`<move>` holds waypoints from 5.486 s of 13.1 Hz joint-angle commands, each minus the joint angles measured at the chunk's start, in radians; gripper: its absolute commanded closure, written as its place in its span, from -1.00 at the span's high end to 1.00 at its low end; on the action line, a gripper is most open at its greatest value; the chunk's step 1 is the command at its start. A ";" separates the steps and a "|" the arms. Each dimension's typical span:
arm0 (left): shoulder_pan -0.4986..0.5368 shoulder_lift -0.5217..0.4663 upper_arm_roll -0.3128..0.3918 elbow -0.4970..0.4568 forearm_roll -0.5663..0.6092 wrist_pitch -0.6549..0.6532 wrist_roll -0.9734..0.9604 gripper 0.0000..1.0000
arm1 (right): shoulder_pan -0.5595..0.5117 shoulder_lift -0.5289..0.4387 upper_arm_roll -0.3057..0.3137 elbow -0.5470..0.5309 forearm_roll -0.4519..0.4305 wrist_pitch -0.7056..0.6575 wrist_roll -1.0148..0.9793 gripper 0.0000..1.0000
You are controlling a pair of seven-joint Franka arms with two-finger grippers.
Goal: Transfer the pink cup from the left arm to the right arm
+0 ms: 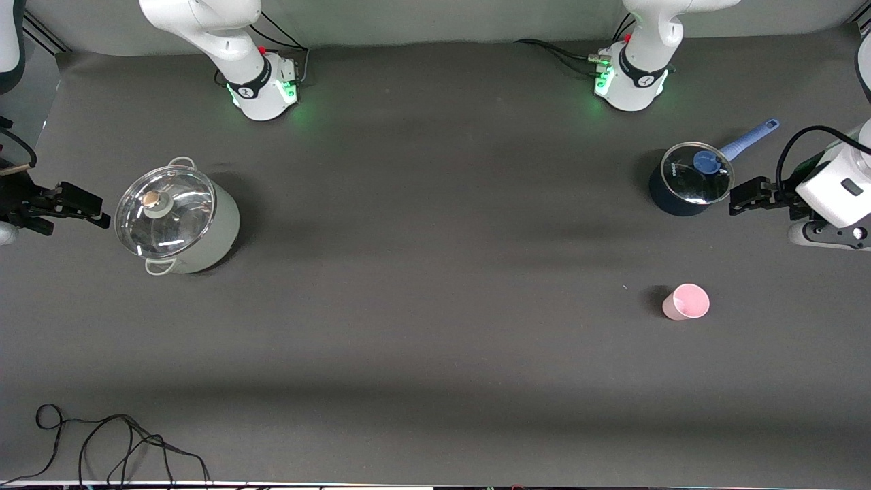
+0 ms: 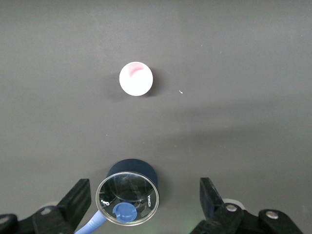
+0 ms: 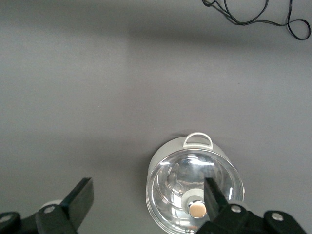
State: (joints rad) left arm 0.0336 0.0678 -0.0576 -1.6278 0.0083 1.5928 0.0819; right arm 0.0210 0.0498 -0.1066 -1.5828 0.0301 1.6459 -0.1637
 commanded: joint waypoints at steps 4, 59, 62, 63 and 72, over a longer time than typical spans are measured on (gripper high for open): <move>0.006 -0.010 -0.004 -0.012 -0.010 0.007 0.004 0.99 | 0.004 -0.004 -0.005 0.017 -0.015 -0.011 -0.019 0.99; 0.623 0.857 -0.013 0.226 -0.961 -0.106 2.429 0.97 | 0.005 0.005 -0.007 0.038 -0.009 -0.018 -0.004 0.99; 0.623 0.920 -0.013 0.232 -0.995 -0.108 2.457 0.97 | 0.005 0.005 -0.007 0.038 -0.009 -0.018 -0.004 0.99; 0.623 0.938 -0.015 0.230 -1.007 -0.109 2.458 0.97 | 0.005 0.005 -0.007 0.038 -0.009 -0.018 -0.004 0.99; 0.595 1.024 -0.051 0.224 -1.065 -0.096 2.503 0.97 | 0.005 0.005 -0.007 0.037 -0.009 -0.018 -0.004 0.99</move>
State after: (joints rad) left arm 0.6446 1.0784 -0.1113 -1.4256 -1.0286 1.5071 2.5616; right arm 0.0206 0.0543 -0.1102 -1.5570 0.0301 1.6416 -0.1636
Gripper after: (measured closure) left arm 0.013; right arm 0.000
